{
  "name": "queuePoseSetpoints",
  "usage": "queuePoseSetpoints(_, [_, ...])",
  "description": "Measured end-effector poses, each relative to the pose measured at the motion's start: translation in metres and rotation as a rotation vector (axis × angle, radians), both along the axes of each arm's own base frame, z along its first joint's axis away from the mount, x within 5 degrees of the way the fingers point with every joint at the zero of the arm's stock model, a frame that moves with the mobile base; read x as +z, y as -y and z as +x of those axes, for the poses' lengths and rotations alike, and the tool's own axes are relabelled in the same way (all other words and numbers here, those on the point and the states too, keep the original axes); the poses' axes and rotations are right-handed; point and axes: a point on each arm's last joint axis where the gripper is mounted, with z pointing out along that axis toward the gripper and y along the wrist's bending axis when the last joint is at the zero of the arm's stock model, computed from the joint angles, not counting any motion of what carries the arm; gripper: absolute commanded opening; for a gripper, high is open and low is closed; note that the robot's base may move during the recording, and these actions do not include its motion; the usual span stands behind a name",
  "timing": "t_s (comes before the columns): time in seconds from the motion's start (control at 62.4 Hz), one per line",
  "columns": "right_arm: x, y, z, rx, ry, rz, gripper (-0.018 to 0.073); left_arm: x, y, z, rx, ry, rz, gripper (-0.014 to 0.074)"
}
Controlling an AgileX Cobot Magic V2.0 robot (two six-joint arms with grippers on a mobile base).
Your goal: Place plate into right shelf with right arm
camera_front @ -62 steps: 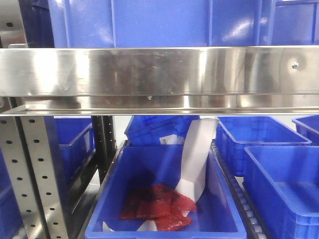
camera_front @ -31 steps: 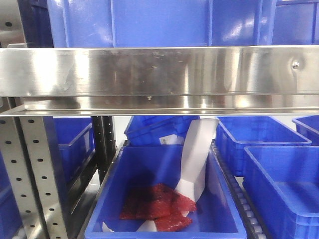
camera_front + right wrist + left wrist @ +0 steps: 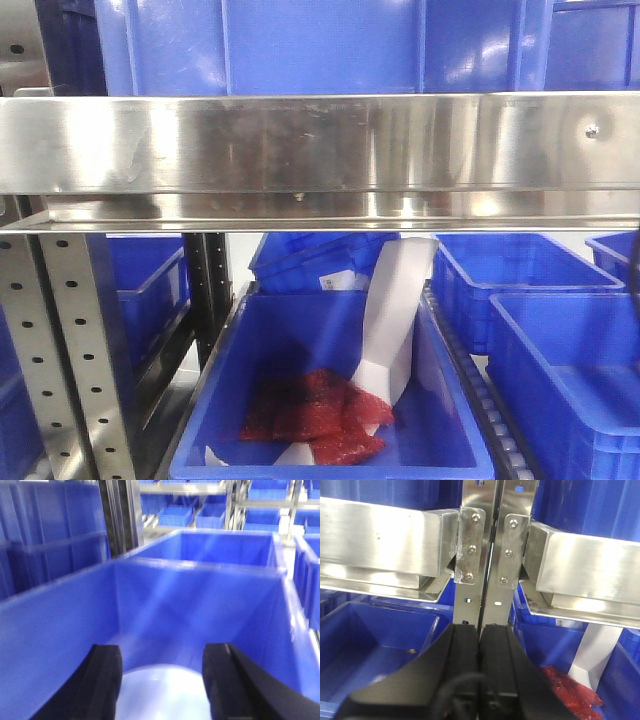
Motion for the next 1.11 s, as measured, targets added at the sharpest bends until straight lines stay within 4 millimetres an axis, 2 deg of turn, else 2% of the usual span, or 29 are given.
queuePoseSetpoints(0.16, [0.0, 0.006, 0.002, -0.016, -0.006, 0.021, 0.0038, 0.0, 0.0, 0.0, 0.0, 0.0, 0.0, -0.0128])
queuePoseSetpoints(0.336, [-0.004, 0.029, 0.008, -0.074, -0.075, 0.088, 0.0053, 0.0, 0.0, 0.0, 0.0, 0.0, 0.0, -0.0128])
queuePoseSetpoints(0.465, [-0.004, 0.054, -0.007, -0.13, -0.073, 0.097, 0.0053, 0.0, 0.0, 0.0, 0.0, 0.0, 0.0, -0.0128])
queuePoseSetpoints(0.577, [0.0, 0.078, -0.035, -0.189, -0.032, 0.088, 0.0053, 0.0, 0.0, 0.0, 0.0, 0.0, 0.0, -0.0128])
queuePoseSetpoints(0.705, [-0.01, 0.103, -0.076, -0.249, 0.01, 0.003, 0.0053, 0.0, 0.0, 0.0, 0.0, 0.0, 0.0, -0.0128])
queuePoseSetpoints(0.849, [-0.044, 0.112, -0.128, -0.26, 0.017, -0.107, 0.0053, 0.0, 0.0, 0.0, 0.0, 0.0, 0.0, -0.0128])
queuePoseSetpoints(1.105, [-0.095, 0.12, -0.216, -0.263, 0.073, -0.123, 0.0053, 0.0, 0.0, 0.0, 0.0, 0.0, 0.0, -0.0128])
